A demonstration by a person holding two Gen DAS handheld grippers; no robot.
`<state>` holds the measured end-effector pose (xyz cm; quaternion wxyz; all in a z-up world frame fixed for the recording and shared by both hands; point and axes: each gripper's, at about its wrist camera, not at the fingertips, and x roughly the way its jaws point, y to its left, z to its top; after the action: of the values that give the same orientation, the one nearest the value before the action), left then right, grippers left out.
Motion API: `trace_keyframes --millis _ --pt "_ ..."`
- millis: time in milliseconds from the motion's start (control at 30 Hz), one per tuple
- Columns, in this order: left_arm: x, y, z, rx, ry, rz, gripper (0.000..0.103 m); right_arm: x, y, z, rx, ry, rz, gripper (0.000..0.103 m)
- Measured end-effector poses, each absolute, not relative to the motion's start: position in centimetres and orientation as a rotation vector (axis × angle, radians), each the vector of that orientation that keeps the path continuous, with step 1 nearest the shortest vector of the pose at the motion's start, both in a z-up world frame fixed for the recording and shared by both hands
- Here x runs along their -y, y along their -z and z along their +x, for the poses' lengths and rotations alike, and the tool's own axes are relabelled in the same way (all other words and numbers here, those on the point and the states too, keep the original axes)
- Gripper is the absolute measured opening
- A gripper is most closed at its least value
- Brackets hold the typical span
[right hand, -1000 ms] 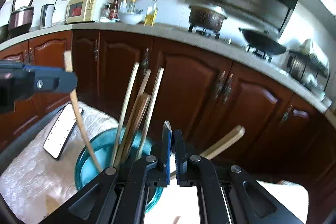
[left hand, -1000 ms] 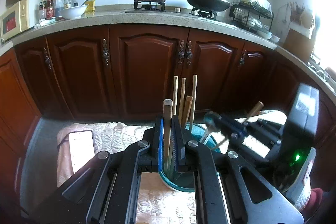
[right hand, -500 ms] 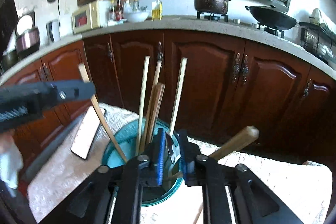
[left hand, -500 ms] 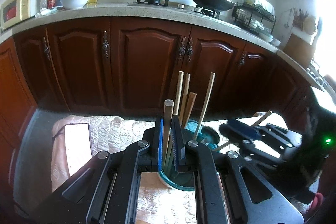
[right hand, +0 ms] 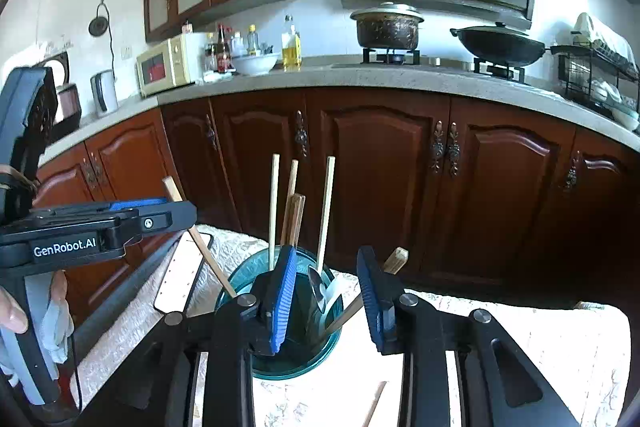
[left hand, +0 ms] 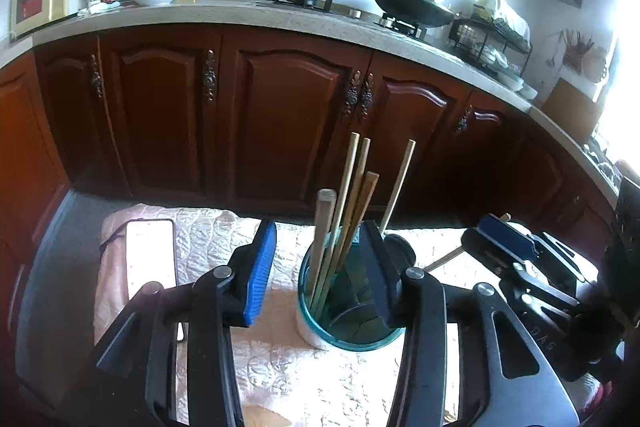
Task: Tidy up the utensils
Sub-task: 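Lower the chopstick and spoon into the cup and open both grippers, then withdraw both tools from the cup toward the fork and chopstick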
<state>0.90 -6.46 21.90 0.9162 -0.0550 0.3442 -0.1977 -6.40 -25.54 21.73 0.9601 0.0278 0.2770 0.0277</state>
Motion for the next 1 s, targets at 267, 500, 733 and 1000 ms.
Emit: trace_keyframes --millis 267,500,733,1000 --pt "5.9 -22.3 -1.0 -0.684 0.373 -0.101 0.043 25.8 -22.7 -8.0 -0.541 -0.063 0.064 0.031" --pt "6.3 -22.1 -2.9 -0.681 0.353 -0.077 0.043 25.2 -23.3 -9.6 -0.524 -0.068 0.064 0.034" --pt "7.5 -21.4 -4.4 -0.688 0.335 -0.04 0.043 25.2 -23.0 -11.2 -0.541 -0.054 0.058 0.035" --pt "8.9 -20.7 -6.2 -0.681 0.329 -0.005 0.044 26.1 -22.8 -13.4 -0.557 -0.026 0.066 0.036"
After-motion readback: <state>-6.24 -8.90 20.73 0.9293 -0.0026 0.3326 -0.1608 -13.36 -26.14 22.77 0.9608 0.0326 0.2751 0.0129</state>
